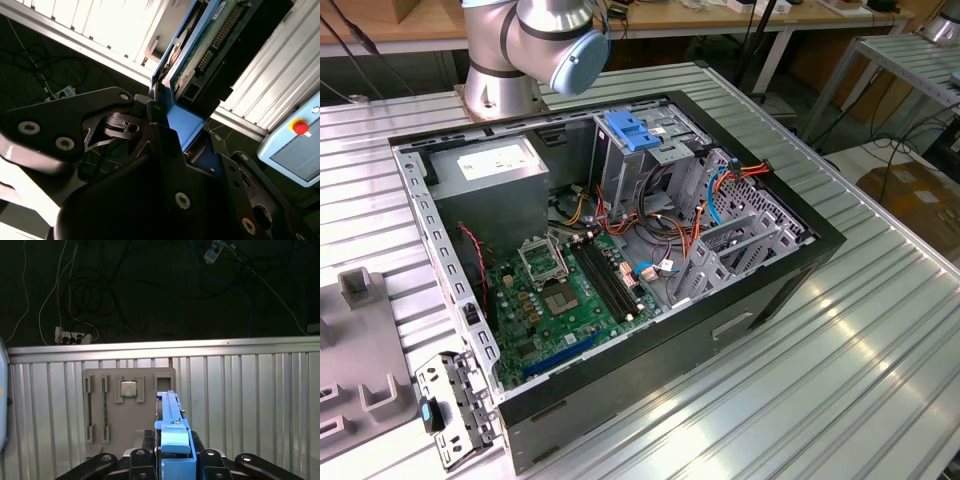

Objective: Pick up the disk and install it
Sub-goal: 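Pick up the disk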

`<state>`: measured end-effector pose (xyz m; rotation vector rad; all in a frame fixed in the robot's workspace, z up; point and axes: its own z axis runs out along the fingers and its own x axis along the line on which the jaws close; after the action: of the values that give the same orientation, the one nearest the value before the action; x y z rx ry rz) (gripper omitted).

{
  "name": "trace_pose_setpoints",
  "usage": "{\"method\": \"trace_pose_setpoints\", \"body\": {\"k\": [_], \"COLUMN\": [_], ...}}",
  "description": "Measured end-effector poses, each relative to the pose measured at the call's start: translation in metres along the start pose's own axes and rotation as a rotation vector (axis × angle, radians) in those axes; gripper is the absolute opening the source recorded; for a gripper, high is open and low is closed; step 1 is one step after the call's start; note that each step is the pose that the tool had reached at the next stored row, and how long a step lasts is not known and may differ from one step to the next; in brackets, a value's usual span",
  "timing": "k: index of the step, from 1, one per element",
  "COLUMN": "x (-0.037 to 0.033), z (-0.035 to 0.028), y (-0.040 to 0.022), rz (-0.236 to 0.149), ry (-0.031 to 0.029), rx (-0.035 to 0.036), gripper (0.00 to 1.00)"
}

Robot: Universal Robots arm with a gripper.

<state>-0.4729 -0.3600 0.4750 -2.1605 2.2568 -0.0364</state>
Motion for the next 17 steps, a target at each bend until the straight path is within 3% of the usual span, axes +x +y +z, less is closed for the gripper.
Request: {"method": "trace_pose_setpoints", "body": {"k": [9,12,15,17], "x": [0.0001,0.0002,0.0002,0.0002], "z": [-0.0216,-0.0327,-0.0389,-0.0389], "y": [-0.0007,-0.0010,-0.0012,-0.0012], "rz": [0.000,0.000,0.000,0.000], "ry": [0.0000,0.0000,0.0000,-0.0005], "rx": [-0.0001,-0.0001,-0.0002,-0.0001], "gripper": [0.37,0.37,0.37,0.37]}}
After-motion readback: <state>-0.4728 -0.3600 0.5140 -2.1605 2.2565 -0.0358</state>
